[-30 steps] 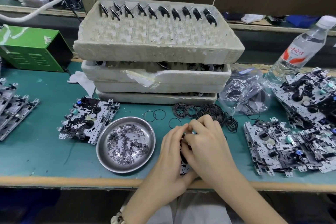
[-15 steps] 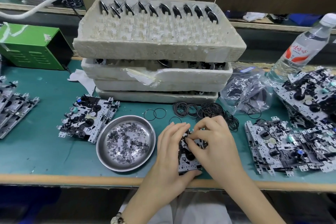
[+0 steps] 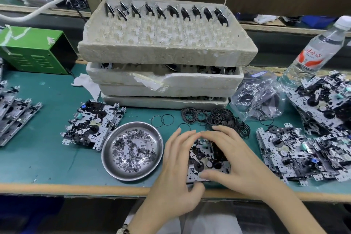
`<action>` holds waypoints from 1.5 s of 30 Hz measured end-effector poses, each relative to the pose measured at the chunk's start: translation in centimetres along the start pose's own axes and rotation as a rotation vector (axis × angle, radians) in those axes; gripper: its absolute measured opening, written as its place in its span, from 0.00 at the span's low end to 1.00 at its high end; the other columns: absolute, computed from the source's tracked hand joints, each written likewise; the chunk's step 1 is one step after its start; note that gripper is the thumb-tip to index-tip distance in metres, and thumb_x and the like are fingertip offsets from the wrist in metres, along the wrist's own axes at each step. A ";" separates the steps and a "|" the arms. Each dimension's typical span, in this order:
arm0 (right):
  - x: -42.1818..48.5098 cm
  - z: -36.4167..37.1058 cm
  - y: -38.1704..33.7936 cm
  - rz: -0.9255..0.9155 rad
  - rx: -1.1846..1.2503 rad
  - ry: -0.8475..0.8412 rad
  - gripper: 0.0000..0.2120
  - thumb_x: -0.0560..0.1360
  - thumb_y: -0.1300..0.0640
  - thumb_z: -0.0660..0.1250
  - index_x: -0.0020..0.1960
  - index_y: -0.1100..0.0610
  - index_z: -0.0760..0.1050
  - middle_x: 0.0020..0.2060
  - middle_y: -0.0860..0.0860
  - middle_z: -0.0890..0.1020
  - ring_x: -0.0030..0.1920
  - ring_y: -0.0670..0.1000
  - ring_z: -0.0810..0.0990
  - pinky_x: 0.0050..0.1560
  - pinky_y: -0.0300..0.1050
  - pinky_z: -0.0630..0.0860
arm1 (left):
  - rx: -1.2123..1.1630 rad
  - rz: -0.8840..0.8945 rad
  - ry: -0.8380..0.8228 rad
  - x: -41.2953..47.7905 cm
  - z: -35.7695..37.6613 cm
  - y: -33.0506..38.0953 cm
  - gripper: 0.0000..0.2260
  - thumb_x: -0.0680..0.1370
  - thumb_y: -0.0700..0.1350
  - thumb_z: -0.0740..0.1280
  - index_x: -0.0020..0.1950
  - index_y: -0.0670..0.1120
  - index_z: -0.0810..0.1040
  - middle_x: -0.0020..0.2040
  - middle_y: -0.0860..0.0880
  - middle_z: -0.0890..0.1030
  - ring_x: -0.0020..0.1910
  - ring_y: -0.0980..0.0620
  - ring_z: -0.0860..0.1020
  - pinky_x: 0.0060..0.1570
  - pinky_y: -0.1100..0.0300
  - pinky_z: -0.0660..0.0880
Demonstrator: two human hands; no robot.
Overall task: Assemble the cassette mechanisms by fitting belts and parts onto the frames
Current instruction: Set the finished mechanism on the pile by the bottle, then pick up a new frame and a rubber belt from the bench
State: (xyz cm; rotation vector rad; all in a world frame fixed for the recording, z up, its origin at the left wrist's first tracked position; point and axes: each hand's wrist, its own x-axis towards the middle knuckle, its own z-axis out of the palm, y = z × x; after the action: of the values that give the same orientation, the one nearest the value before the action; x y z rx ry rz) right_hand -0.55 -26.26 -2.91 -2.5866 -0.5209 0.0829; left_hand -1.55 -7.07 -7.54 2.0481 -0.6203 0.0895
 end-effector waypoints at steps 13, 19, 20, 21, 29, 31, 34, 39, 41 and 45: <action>0.4 -0.4 0.9 -0.172 -0.194 -0.192 0.45 0.69 0.36 0.69 0.77 0.41 0.47 0.75 0.38 0.55 0.74 0.41 0.52 0.73 0.35 0.46 | -0.098 0.009 -0.003 -0.1 -0.2 0.0 0.37 0.68 0.42 0.59 0.78 0.55 0.58 0.78 0.56 0.60 0.80 0.44 0.53 0.76 0.60 0.51; 0.6 -0.1 0.2 -0.092 -0.021 -0.128 0.43 0.66 0.43 0.75 0.76 0.44 0.59 0.69 0.41 0.64 0.71 0.41 0.59 0.72 0.38 0.57 | -0.106 0.019 0.001 -0.1 -0.1 -0.3 0.38 0.67 0.42 0.58 0.79 0.55 0.58 0.78 0.55 0.60 0.80 0.45 0.54 0.76 0.60 0.51; 0.4 -0.1 0.1 -0.078 0.001 -0.102 0.43 0.66 0.43 0.75 0.76 0.44 0.60 0.69 0.41 0.65 0.71 0.40 0.60 0.72 0.37 0.58 | -0.111 0.022 0.001 -0.1 -0.1 -0.3 0.38 0.67 0.42 0.59 0.79 0.54 0.58 0.78 0.55 0.60 0.80 0.45 0.54 0.77 0.59 0.52; 0.0 -0.2 0.2 -0.058 0.017 -0.066 0.43 0.65 0.43 0.76 0.76 0.45 0.61 0.69 0.40 0.65 0.72 0.39 0.59 0.72 0.37 0.59 | -0.113 0.026 0.004 -0.1 -0.1 -0.3 0.38 0.67 0.42 0.59 0.79 0.53 0.58 0.78 0.54 0.61 0.80 0.45 0.55 0.77 0.58 0.52; -4.8 -4.1 2.1 0.300 -0.129 0.513 0.43 0.60 0.49 0.79 0.71 0.58 0.68 0.63 0.51 0.74 0.63 0.49 0.69 0.64 0.45 0.66 | -0.070 0.038 0.020 0.0 0.0 -0.2 0.41 0.65 0.36 0.63 0.78 0.54 0.59 0.77 0.55 0.62 0.79 0.47 0.57 0.76 0.61 0.53; -5.4 -5.0 3.1 0.503 -0.127 0.633 0.43 0.60 0.50 0.81 0.70 0.58 0.67 0.61 0.54 0.75 0.62 0.53 0.71 0.62 0.48 0.68 | -0.053 0.035 0.019 0.0 0.0 -0.1 0.44 0.64 0.34 0.65 0.78 0.55 0.59 0.77 0.54 0.62 0.79 0.46 0.57 0.76 0.60 0.53; -5.8 -5.6 4.7 0.758 -0.138 0.678 0.43 0.62 0.49 0.81 0.71 0.58 0.65 0.63 0.58 0.75 0.64 0.60 0.70 0.66 0.58 0.67 | -0.048 0.026 0.020 0.0 0.0 0.0 0.44 0.64 0.33 0.66 0.78 0.55 0.60 0.77 0.53 0.63 0.79 0.46 0.58 0.76 0.60 0.53; -5.7 -4.4 5.3 0.829 -0.290 0.640 0.44 0.66 0.44 0.77 0.71 0.65 0.63 0.64 0.65 0.72 0.64 0.65 0.68 0.66 0.61 0.64 | -0.044 0.012 0.018 0.0 -0.1 0.1 0.43 0.65 0.34 0.66 0.78 0.56 0.60 0.77 0.55 0.63 0.79 0.48 0.58 0.75 0.64 0.53; -5.8 -3.9 5.2 0.806 -0.351 0.639 0.45 0.67 0.42 0.76 0.72 0.67 0.63 0.65 0.66 0.71 0.64 0.66 0.69 0.65 0.62 0.63 | -0.043 0.009 0.017 -0.1 -0.1 0.1 0.42 0.66 0.34 0.66 0.77 0.56 0.60 0.77 0.55 0.63 0.79 0.47 0.58 0.75 0.65 0.53; -6.0 -2.8 5.2 0.754 -0.418 0.673 0.47 0.67 0.40 0.74 0.72 0.68 0.61 0.67 0.68 0.69 0.65 0.70 0.68 0.64 0.66 0.64 | -0.039 0.009 0.025 -0.1 -0.1 0.1 0.42 0.65 0.33 0.67 0.77 0.55 0.62 0.75 0.55 0.64 0.78 0.47 0.60 0.74 0.65 0.54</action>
State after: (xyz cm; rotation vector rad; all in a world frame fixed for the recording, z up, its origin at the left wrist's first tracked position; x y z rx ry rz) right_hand -3.85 -33.95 -3.20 -2.8176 0.7519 -0.6803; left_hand -1.62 -7.00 -7.43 2.0036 -0.6115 0.1072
